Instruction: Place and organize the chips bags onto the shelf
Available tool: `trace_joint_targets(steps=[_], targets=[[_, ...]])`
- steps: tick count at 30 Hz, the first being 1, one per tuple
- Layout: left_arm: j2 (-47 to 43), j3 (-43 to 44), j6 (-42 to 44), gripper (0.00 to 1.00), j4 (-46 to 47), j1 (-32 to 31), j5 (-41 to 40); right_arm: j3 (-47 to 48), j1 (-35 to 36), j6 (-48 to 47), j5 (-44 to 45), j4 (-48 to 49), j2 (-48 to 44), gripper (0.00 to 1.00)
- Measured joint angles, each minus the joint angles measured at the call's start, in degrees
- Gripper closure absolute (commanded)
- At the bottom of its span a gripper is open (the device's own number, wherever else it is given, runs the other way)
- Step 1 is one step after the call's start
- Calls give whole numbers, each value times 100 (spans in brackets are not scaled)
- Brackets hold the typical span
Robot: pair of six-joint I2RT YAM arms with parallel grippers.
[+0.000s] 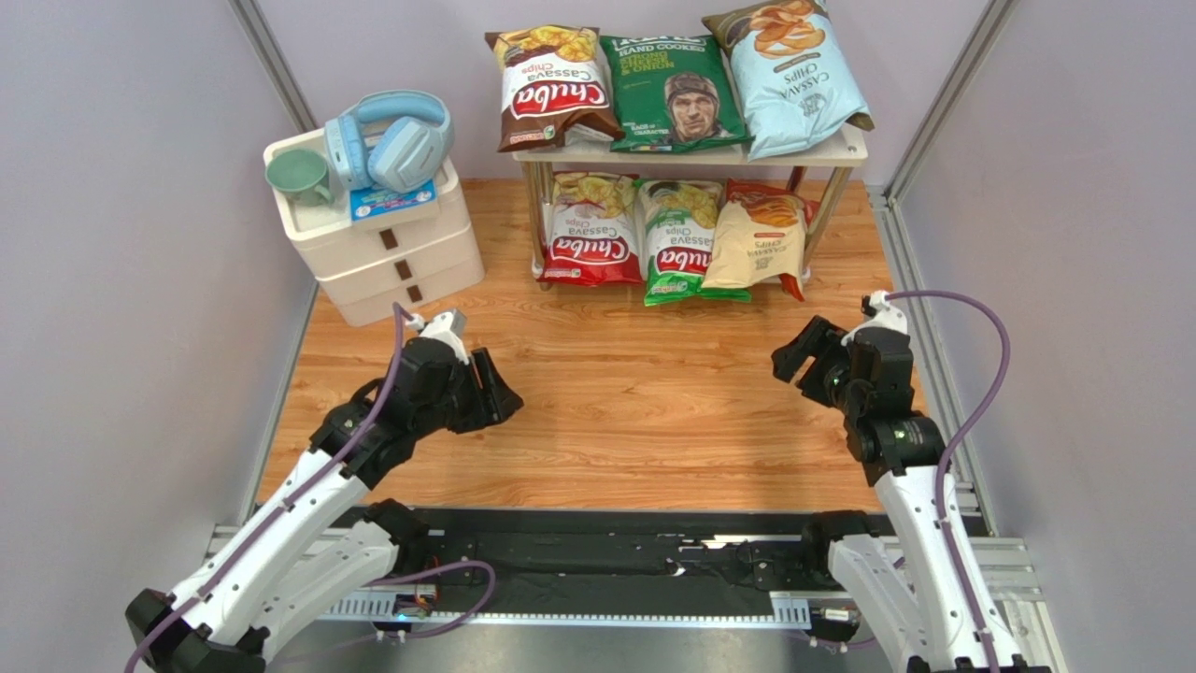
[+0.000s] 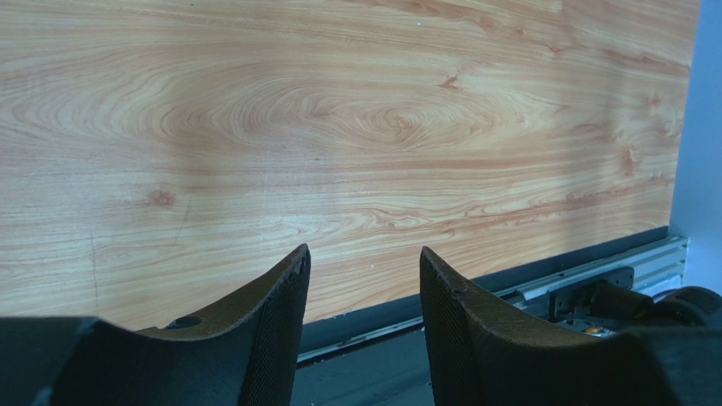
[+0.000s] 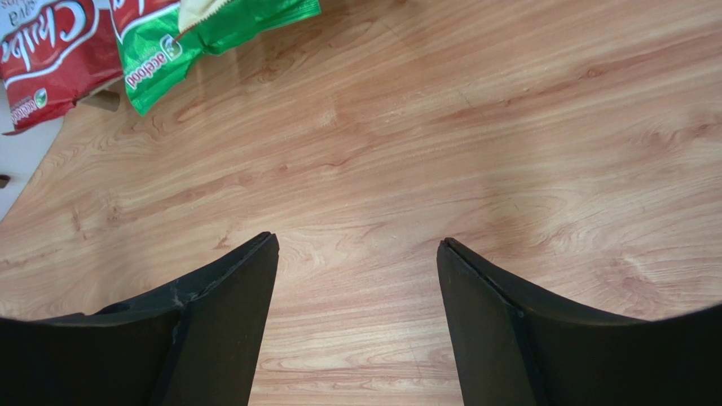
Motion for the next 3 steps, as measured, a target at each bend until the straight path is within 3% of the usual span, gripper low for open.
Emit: trace_joint_targets(steps=[3], targets=[[85,28,13,43,-22,0,-11,-20,0,31,-179,17,210,27]])
